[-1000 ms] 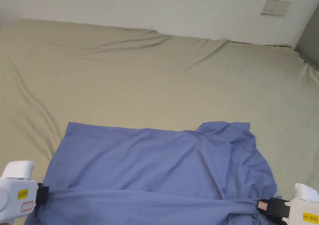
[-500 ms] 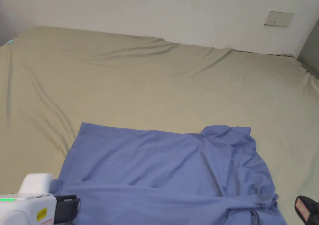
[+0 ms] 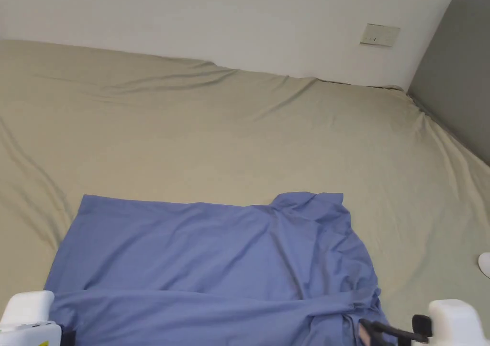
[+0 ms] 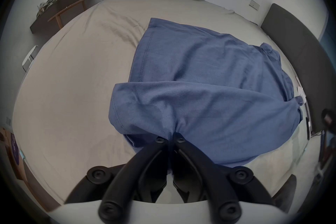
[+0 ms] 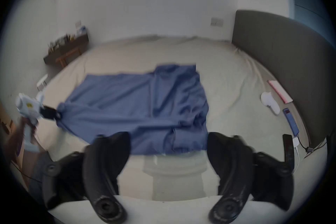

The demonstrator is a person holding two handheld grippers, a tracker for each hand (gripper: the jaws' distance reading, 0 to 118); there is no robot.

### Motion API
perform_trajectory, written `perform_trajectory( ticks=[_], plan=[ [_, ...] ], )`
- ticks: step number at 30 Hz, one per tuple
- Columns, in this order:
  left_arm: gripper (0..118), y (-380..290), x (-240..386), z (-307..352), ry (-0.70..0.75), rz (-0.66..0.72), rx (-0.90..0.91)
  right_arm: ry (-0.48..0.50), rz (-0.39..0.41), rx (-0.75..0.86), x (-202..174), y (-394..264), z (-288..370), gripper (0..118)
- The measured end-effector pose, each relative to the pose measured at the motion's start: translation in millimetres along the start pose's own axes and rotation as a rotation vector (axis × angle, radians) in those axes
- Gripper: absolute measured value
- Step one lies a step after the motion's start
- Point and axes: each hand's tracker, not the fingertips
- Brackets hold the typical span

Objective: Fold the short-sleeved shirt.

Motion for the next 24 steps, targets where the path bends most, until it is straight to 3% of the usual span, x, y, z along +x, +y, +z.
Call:
perform_trajectory(
  ticks=[4, 8, 9, 10, 11, 12, 16, 19, 24],
  plan=[
    [1, 2.8, -8.3, 2.4, -0.006, -0.002, 0.01, -0.039, 0.008, -0.194, 17.1, -16.4, -82.4, 91],
    [1, 3.7, -1.3, -4.2, -0.011, -0.015, -0.008, 0.064, -0.167, -0.253, 47.0, -33.2, -147.1, 86],
    [1, 2.6, 1.5, -6.9, -0.013, -0.023, -0.023, 0.023, -0.155, -0.226, 48.2, -32.0, -143.6, 83],
    [1, 1.8, 4.5, -9.9, -0.011, -0.048, -0.04, 0.033, -0.128, -0.213, 48.7, -27.6, -138.1, 76],
    [1, 0.3, 7.7, -10.3, -0.004, -0.061, -0.036, 0.072, -0.1, -0.201, 49.0, -22.8, -131.6, 39],
    [1, 3.9, 0.3, -15.9, -0.01, -0.069, -0.039, 0.117, -0.114, -0.171, 50.5, -20.0, -126.2, 14],
    [1, 10.4, -1.4, -2.4, -0.023, -0.068, -0.025, 0.138, -0.124, -0.2, 52.1, -15.3, -108.5, 14],
    [1, 15.5, -6.6, 12.8, -0.027, -0.081, -0.007, 0.188, -0.202, -0.177, 56.2, -6.1, -88.0, 14],
    [1, 12.6, -18.3, 42.0, -0.071, -0.063, 0.013, 0.219, -0.181, -0.176, 46.5, -7.1, -44.3, 14]
  ],
)
